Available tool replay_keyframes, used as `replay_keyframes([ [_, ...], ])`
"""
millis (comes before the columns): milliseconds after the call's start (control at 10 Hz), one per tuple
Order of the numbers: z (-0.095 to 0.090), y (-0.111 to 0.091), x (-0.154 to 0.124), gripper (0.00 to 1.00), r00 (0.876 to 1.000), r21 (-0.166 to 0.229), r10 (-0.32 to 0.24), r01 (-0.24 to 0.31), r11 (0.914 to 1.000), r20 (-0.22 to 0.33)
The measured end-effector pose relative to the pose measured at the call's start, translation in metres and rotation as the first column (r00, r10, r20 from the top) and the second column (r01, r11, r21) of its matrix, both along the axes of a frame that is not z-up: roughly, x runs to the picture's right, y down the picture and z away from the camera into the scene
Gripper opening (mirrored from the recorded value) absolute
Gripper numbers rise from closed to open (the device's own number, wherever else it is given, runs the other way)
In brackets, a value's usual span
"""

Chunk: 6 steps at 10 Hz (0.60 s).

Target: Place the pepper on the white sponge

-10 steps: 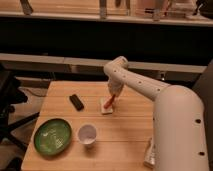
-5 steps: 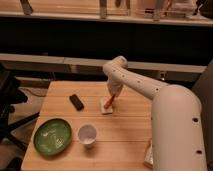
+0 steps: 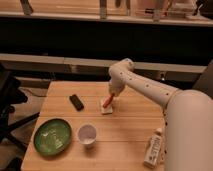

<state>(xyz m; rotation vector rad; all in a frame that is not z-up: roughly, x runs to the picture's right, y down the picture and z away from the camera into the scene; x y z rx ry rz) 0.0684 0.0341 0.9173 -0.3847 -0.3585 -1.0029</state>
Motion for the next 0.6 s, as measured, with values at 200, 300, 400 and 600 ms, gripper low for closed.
replay_keyframes([
  [200, -0.0004, 0.0008, -0.0009, 0.80, 1.000, 0.005, -0.005, 0.004, 1.0000, 0.010],
  [300, -0.0007, 0.0011, -0.0003, 0.80, 1.000, 0.006, -0.005, 0.005, 1.0000, 0.013],
  [400, -0.0001, 0.0024, -0.0003, 0.80, 1.000, 0.007, -0.011, 0.011, 0.9999, 0.011],
  [600, 0.0013, 0.0025, -0.0032, 0.66, 1.000, 0.001, -0.009, 0.009, 1.0000, 0.010],
])
